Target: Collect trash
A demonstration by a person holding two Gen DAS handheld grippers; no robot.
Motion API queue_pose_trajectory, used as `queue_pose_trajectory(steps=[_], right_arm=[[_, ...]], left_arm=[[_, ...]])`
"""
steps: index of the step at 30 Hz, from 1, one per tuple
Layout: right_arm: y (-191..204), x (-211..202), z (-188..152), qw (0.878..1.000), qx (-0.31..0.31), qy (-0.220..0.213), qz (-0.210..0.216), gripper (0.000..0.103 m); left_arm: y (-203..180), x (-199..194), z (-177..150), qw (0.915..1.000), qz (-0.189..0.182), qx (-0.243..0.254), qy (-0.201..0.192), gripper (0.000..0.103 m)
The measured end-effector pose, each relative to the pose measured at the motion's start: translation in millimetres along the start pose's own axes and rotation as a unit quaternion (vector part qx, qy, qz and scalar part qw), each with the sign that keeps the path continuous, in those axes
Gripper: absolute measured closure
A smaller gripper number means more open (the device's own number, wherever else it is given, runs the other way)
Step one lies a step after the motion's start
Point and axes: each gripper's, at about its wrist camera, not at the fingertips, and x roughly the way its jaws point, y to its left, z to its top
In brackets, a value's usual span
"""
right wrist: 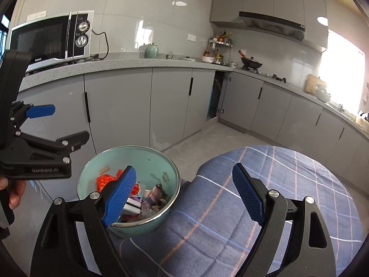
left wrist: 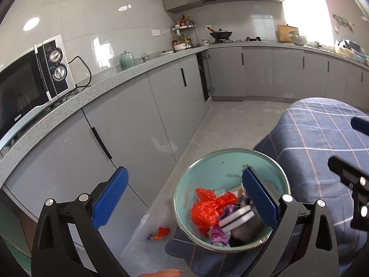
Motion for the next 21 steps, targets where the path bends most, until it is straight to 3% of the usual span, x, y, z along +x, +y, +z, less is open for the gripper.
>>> queue_pose_trajectory(steps=[21], right_arm=[[-6,-32,1,1.0,0.002,-0.029,-0.007,0.017]], left_arm=[[3,-21,2,0.9999,0.001,0.002,-0.014,0.006]])
